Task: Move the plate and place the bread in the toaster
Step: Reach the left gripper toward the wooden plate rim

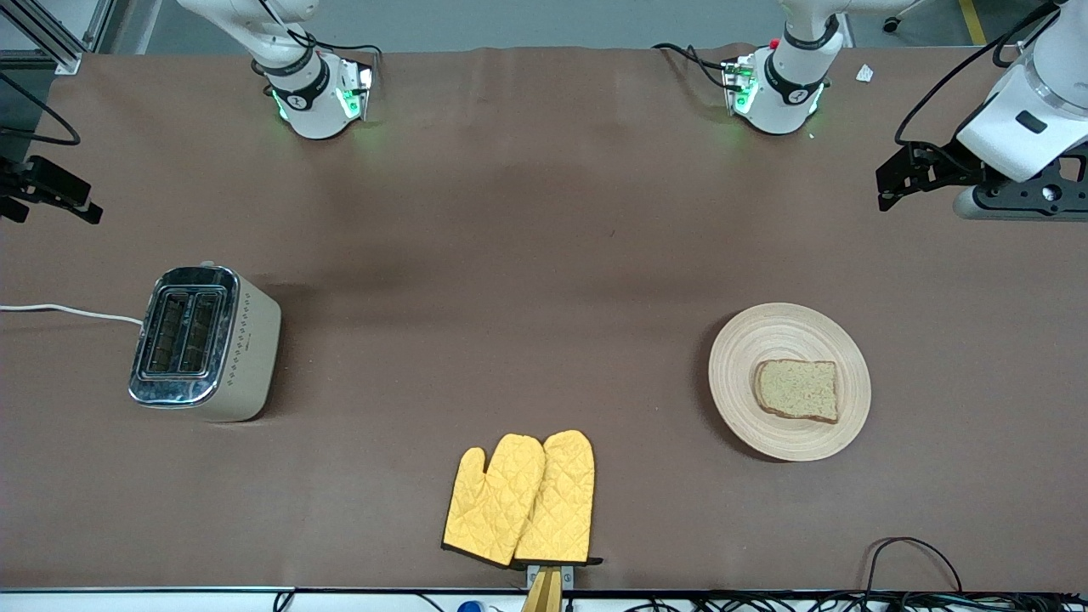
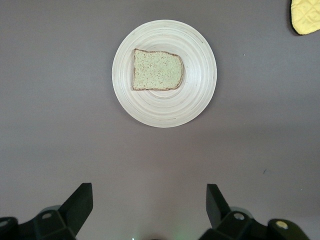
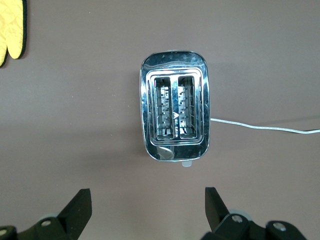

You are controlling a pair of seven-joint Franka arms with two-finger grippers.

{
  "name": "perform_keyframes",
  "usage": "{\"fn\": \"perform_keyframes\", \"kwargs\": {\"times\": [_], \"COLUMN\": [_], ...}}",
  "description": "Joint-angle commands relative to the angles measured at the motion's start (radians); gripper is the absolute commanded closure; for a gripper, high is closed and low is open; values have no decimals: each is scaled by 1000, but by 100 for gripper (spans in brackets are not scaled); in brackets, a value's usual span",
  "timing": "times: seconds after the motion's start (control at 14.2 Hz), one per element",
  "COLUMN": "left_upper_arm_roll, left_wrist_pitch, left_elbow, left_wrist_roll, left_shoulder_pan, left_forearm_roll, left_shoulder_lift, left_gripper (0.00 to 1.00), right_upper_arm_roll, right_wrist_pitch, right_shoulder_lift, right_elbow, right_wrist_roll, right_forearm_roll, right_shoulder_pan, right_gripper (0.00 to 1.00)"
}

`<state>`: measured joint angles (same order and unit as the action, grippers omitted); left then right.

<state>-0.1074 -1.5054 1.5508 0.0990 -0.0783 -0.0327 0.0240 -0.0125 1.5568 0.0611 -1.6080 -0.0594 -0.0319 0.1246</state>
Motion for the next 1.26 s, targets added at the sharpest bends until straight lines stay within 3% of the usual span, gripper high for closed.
{"fn": "perform_keyframes", "kwargs": {"times": [0.0,0.21,0.35,0.49,0.7,0.91,0.98,1.19], "left_upper_arm_roll": [0,5,17,54,55,51,52,52], "left_wrist_pitch": [16,14,7,1,-140,-245,-249,-278], "left_elbow": [-12,-14,-73,-100,-101,-98,-100,-104], "left_wrist_roll": [8,1,-15,-15,-76,-194,-217,-367], "left_shoulder_pan": [5,11,14,69,199,290,319,371], "left_forearm_roll": [11,13,28,153,337,417,498,563], "left_shoulder_lift": [-3,-21,-88,-177,-280,-390,-432,-538], "left_gripper": [0,0,0,0,0,0,0,0], "right_upper_arm_roll": [-4,-3,-3,-3,-3,-3,-3,-3], "right_wrist_pitch": [0,0,0,-1,0,0,0,0], "right_shoulder_lift": [16,16,16,16,16,16,16,16], "right_elbow": [-13,-13,-13,-13,-13,-13,-13,-13], "right_wrist_roll": [1,1,1,1,1,0,0,0], "right_forearm_roll": [-8,-8,-8,-8,-8,-8,-8,-8], "right_shoulder_pan": [9,9,9,9,9,9,9,9], "right_gripper": [0,0,0,0,0,0,0,0]}}
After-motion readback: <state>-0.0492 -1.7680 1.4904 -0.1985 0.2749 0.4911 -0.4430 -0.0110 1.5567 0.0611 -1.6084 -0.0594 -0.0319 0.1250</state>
